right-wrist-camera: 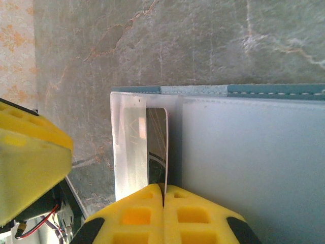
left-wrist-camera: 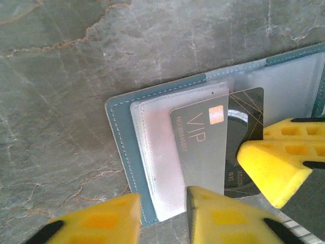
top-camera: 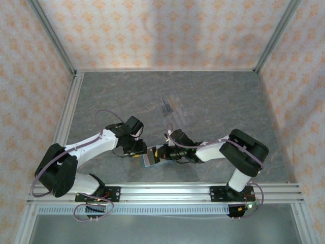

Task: Put the credit cards into the card holder
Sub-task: Insert the credit card into the card slot.

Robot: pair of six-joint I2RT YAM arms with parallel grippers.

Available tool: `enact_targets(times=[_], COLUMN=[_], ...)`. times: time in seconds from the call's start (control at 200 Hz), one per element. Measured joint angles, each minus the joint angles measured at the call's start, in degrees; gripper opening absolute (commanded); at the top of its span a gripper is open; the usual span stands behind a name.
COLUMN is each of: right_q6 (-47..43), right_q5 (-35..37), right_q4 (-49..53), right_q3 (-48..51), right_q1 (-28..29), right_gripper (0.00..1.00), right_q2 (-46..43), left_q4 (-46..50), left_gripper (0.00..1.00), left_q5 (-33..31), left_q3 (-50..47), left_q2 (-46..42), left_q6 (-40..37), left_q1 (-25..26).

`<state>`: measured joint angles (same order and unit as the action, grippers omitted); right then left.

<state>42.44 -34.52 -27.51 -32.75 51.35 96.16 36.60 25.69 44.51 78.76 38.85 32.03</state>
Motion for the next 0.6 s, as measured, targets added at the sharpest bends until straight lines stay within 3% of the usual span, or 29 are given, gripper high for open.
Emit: enact_targets(times=[0.185, 0.6], right_q6=[0.0, 0.5], right_q5=[0.0, -0.2], right_q4=[0.1, 3.2], right_q3=[-0.1, -3.6], right_q1=[0.0, 0.1], right_gripper=[0.0, 0.0], right_q2=[0.0, 0.7], left_q4=[-0.6, -5.8], left_gripper=[0.04, 0.03], left_q5=[0.9, 2.4], left_q3=[0.0, -3.0], left_q2=[2.8, 6.7], left_q6=[0.0, 0.1], left_q1=[-0.5, -0.8])
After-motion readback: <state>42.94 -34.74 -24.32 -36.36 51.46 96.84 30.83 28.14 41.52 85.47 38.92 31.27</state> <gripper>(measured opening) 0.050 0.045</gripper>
